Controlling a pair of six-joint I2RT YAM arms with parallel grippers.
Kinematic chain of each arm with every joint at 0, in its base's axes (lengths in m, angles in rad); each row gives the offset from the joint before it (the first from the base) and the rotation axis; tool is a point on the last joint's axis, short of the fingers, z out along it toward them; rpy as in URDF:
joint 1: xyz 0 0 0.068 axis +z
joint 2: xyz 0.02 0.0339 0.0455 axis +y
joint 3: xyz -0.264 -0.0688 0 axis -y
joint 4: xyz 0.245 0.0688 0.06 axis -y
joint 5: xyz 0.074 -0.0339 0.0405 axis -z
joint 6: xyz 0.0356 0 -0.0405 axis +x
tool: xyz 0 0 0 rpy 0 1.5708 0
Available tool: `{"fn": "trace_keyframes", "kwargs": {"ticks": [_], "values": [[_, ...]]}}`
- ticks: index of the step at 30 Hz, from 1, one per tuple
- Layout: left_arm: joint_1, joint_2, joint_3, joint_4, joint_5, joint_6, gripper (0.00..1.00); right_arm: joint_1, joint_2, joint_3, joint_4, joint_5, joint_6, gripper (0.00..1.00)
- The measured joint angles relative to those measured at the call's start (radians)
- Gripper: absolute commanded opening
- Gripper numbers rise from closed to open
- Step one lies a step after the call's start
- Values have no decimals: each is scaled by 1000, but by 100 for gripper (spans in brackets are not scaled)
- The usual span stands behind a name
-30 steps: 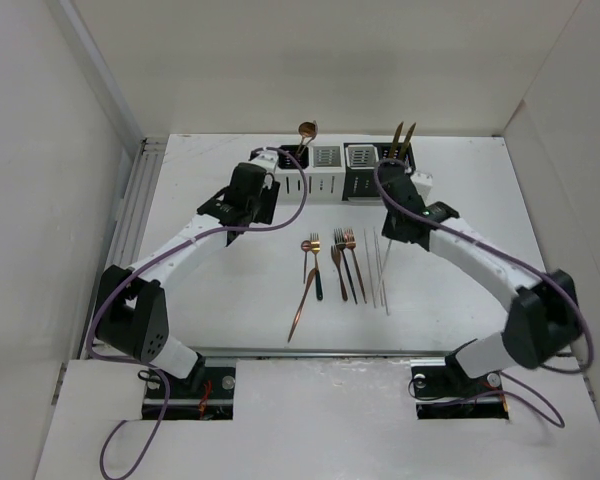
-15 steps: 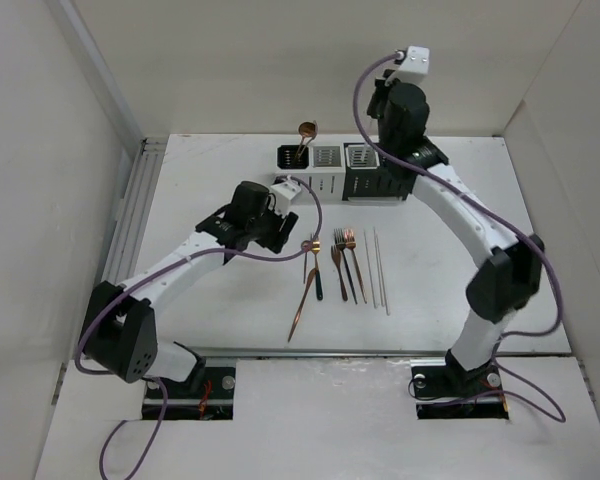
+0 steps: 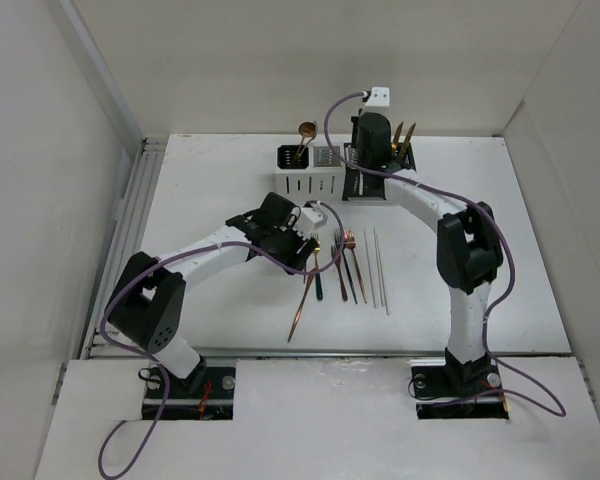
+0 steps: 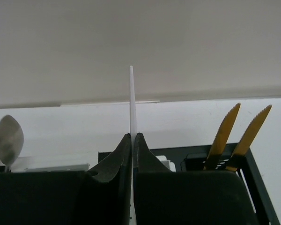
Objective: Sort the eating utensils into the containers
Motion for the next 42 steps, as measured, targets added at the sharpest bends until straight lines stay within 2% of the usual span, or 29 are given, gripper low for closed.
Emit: {"fn": "trace_keyframes", "kwargs": {"ticks": [9, 15, 22, 31, 38, 39, 40, 41, 42], "values": [[-8, 19, 0, -12, -1, 23, 57, -2, -20, -34, 17, -3, 45, 0], [-8, 26, 0, -16, -11, 20, 56, -2, -119, -45, 27, -31, 56, 0], [-16, 40, 5, -23, -16, 17, 56, -13, -195, -36, 133, -26, 63, 0], [-19, 77, 21, -27, -29, 16, 56, -36, -26, 16, 282, 43, 34, 0], [-37, 81, 29, -28, -53, 9, 59, -39, 59, -74, 295, 75, 21, 0], [-40, 85, 32, -31, -55, 6, 59, -37, 58, -97, 304, 77, 20, 3], [-44, 89, 36, -34, -54, 3, 61, -37, 57, -112, 327, 80, 20, 10], [-49, 94, 40, -38, -54, -1, 64, -37, 51, -128, 346, 79, 20, 28], [-51, 98, 44, -43, -52, -3, 65, -36, 39, -146, 361, 78, 20, 37]]}}
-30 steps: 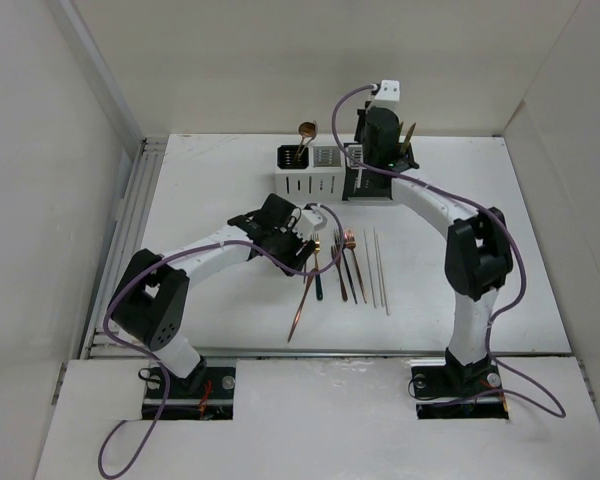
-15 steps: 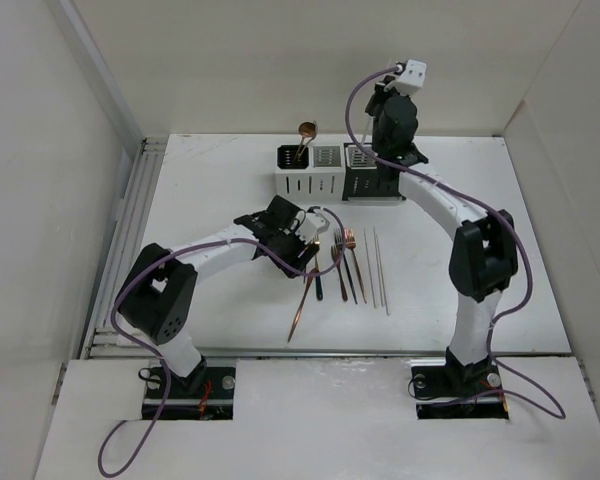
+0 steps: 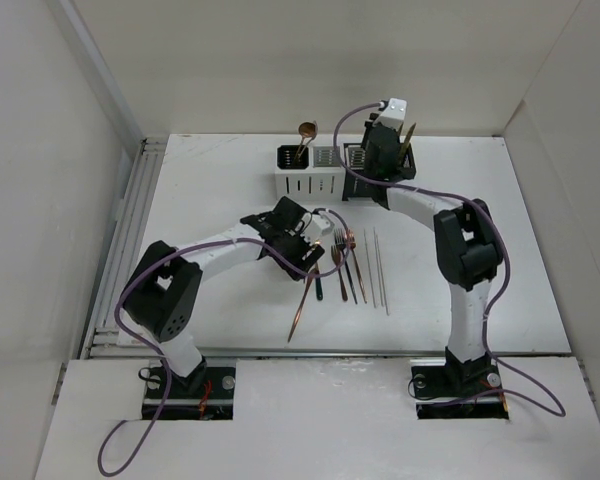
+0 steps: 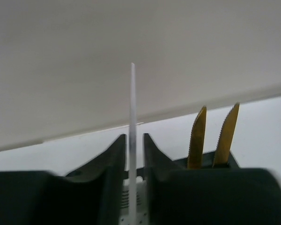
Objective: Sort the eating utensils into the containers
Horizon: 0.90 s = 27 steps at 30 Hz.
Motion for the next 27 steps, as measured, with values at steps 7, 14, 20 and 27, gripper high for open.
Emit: {"fn": "trace_keyframes", "kwargs": {"ticks": [7, 14, 20, 27], "values": [[-62, 8, 0, -23, 19, -9, 69, 36, -94, -129, -9, -8, -8, 65], [-139, 66, -6, -44, 3, -23, 58, 68, -227, -193, -25, 12, -10, 70], [-174, 71, -8, -64, -51, -16, 57, 87, -398, -262, -30, 40, -10, 70], [-245, 71, -3, -139, -94, 3, 55, 127, -612, -413, -38, 86, -10, 71]]}}
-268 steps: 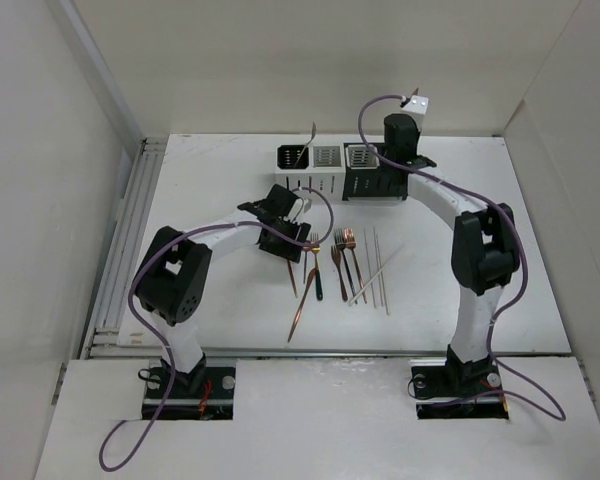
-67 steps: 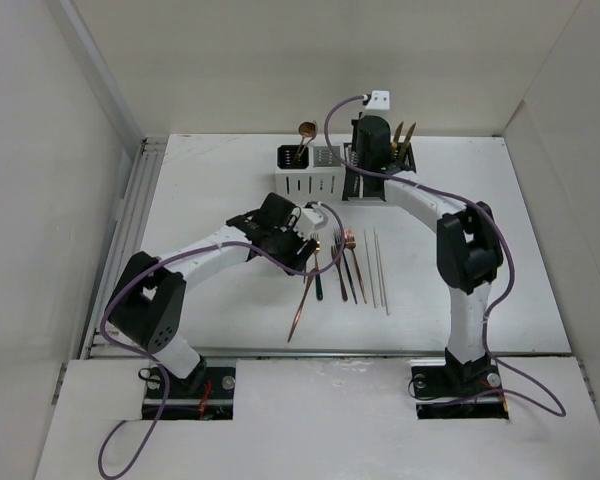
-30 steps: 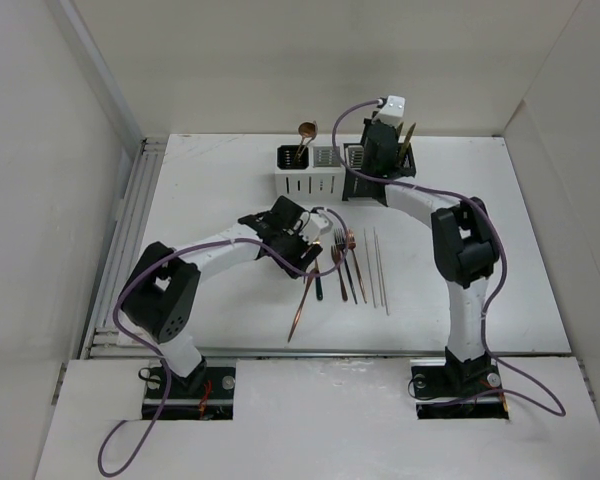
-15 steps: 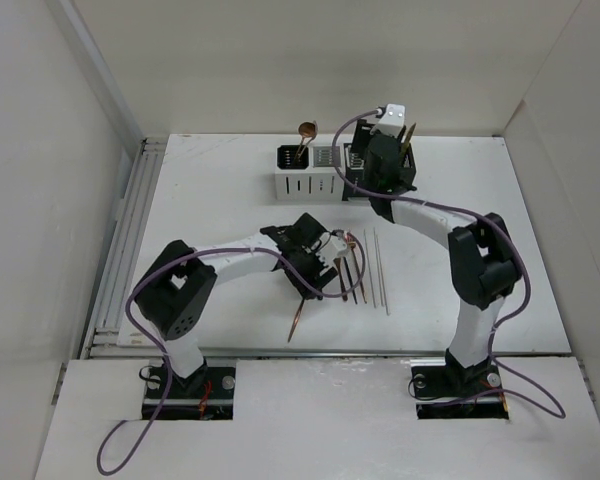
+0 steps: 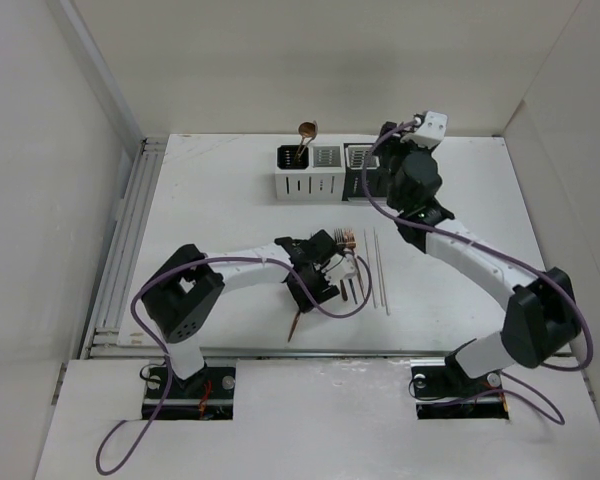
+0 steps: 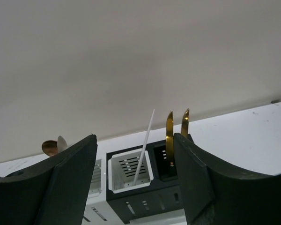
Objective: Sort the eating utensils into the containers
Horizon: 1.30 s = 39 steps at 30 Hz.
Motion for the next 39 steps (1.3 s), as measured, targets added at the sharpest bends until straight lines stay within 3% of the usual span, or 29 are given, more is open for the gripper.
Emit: {"fn": "trace_keyframes", "kwargs": {"ticks": [5, 8, 9, 12, 24, 27, 31, 39], "values": [[-8, 26, 35, -73, 2, 18, 54, 7, -137, -71, -23, 30, 0, 71], [-8, 50, 57, -89, -19, 32, 27, 7, -209, -109, -32, 60, 0, 71], [-8, 55, 62, -90, -26, 31, 12, 7, -235, -119, -34, 72, 0, 71], [-3, 65, 68, -94, -24, 30, 0, 7, -277, -138, -52, 92, 0, 71], [41, 63, 83, -106, 29, -4, 0, 8, -359, -164, -118, 91, 0, 71], [75, 66, 95, -134, 47, -5, 0, 9, -359, -164, -161, 36, 0, 73], [114, 57, 126, -193, 47, 0, 0, 9, -359, -162, -240, -95, 0, 82], [135, -6, 183, -246, 11, 48, 0, 9, -358, -162, -347, -278, 16, 85]]}}
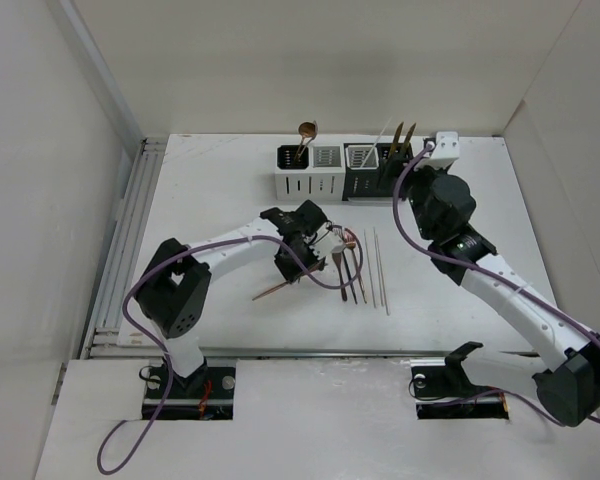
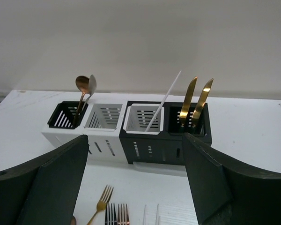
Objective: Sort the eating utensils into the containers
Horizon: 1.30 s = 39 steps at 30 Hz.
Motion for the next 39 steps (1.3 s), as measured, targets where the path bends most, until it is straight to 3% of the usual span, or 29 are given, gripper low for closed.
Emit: {"fn": "trace_keyframes", "kwargs": {"ticks": [7, 16, 23, 32, 39], "values": [[7, 0, 60, -74, -68, 77, 0, 0, 37, 9, -18, -35, 11, 85], [8, 0, 274, -81, 62, 106, 0, 1, 96, 40, -23, -106, 49, 88], [69, 21, 420, -63, 191, -18, 0, -52, 42, 12, 4, -289, 200, 94], [137, 27, 539, 149, 226, -213, 0, -80, -161, -151, 32, -295, 373, 96], [166, 46, 612, 159, 263, -332, 0, -89, -88, -159, 97, -459, 410, 88]]}}
